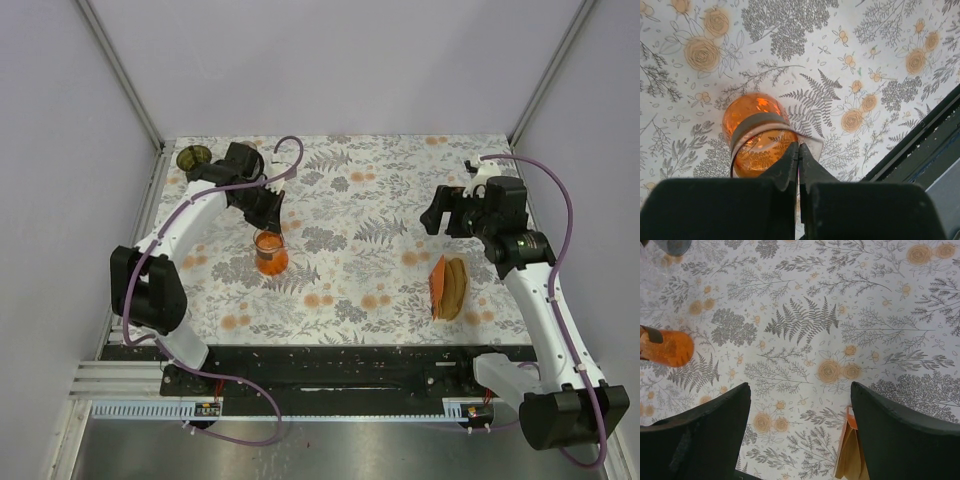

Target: Place the coffee filter in the dripper

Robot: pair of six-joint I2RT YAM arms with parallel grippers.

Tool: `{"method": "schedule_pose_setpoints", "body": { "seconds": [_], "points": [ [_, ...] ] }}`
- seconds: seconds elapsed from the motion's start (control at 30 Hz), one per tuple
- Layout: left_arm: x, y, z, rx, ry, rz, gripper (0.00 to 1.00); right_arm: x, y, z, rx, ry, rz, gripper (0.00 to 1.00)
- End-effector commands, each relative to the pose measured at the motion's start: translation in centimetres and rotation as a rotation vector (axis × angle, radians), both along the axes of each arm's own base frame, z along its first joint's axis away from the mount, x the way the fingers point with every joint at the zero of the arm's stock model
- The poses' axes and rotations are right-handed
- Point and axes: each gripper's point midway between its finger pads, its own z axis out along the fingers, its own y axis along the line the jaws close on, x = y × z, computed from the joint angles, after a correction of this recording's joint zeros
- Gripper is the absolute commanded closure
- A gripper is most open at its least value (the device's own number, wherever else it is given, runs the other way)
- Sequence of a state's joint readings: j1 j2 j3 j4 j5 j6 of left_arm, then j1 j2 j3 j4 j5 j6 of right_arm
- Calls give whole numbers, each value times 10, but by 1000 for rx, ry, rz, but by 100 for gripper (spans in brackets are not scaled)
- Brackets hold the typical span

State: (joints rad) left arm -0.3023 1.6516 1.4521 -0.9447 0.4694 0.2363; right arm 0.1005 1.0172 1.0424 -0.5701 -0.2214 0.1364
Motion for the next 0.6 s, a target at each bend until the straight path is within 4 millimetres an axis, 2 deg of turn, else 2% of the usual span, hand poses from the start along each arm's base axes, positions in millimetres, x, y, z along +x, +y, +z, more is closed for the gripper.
{"method": "schedule_pose_setpoints", "body": {
  "seconds": [0.0,0.1,0.17,0.2,0.23,0.33,0.47,0.57],
  "points": [
    [21,-10,44,-73,-136,-16,100,3,19,34,37,-83,64,12],
    [32,0,62,-44,-214,11,100,5,41,39,42,-88,127,12],
    [48,18,74,-6,-272,82,84,7,59,39,42,-89,181,12],
    [59,30,78,13,-292,137,72,8,69,38,42,-82,210,11],
    [69,44,81,31,-312,194,60,8,78,37,44,-76,234,11],
    [100,93,87,53,-341,400,36,9,98,34,44,-69,286,11],
    [137,161,77,109,-379,667,27,10,117,28,50,-60,332,10],
    [156,179,59,165,-374,729,22,12,122,23,49,-48,338,10]
  ]
}}
